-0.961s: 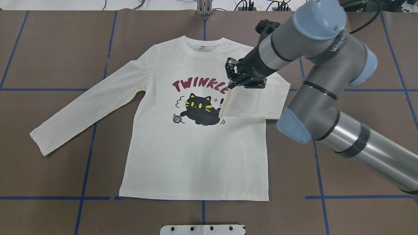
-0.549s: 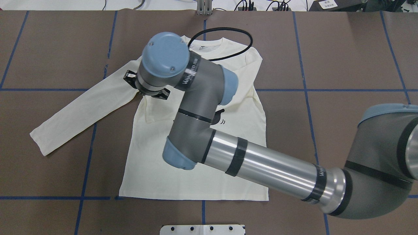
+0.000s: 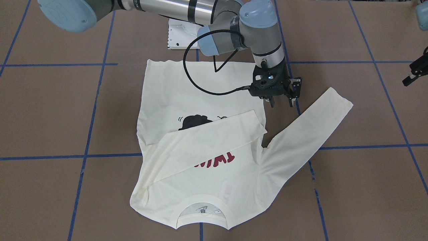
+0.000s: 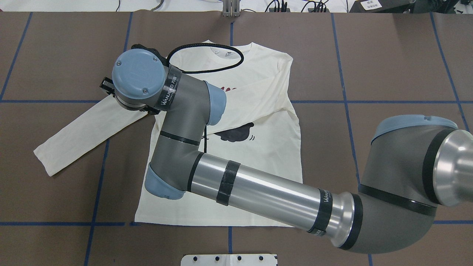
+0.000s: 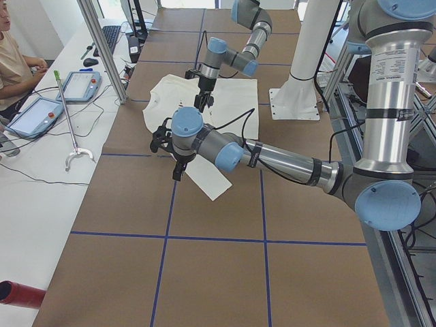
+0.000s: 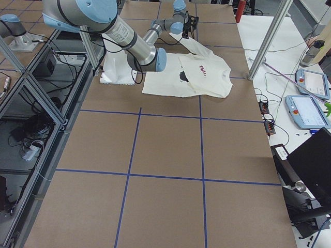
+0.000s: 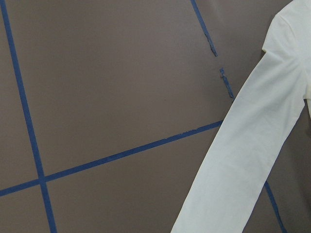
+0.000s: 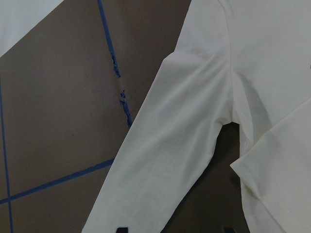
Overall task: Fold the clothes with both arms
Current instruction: 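Lift the grasped sleeve with the right gripper and lay it across the shirt front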
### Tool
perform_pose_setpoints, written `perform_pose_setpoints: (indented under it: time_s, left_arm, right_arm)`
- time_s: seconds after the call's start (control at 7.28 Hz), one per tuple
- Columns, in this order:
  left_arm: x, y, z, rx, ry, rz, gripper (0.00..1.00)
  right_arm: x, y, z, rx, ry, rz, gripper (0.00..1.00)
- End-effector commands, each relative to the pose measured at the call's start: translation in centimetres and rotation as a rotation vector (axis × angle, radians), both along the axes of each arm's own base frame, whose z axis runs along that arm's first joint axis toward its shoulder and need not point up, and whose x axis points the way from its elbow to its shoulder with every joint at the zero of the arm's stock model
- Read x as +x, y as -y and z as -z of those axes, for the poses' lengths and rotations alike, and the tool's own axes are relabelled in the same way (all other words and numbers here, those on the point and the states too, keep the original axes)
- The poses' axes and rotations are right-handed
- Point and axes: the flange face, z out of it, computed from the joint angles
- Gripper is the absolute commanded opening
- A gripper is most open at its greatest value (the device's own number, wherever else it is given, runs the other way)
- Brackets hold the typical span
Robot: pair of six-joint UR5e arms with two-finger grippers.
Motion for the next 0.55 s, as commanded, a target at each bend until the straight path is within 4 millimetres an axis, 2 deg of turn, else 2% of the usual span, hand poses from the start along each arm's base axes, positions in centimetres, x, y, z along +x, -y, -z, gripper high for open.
perform_pose_setpoints:
  time_s: [0.0, 0.14, 0.27, 0.41]
  left_arm:
    - [13.8, -1.7, -1.2, -0.158, 0.057, 0.011, 1.0]
    - [13.9, -2.3, -1.5, -0.177, 0.055, 0.008, 0.97]
    - [14.8, -2.7, -5.4, -0.227, 0.103, -0.01, 0.91]
    - [15.2, -2.6, -6.9, -0.211, 0.125, -0.047, 0.89]
  right_arm:
    - [10.0, 0.3, -6.1, -0.023, 0.029, -0.007, 1.0]
    - [15.1, 1.3, -11.1, -0.039, 0.031, 0.005, 1.0]
    - [18.4, 1.7, -15.1, -0.057, 0.017, -0.002, 1.0]
    - [20.0, 2.5, -16.7, -0.071, 0.009, -0.008, 1.0]
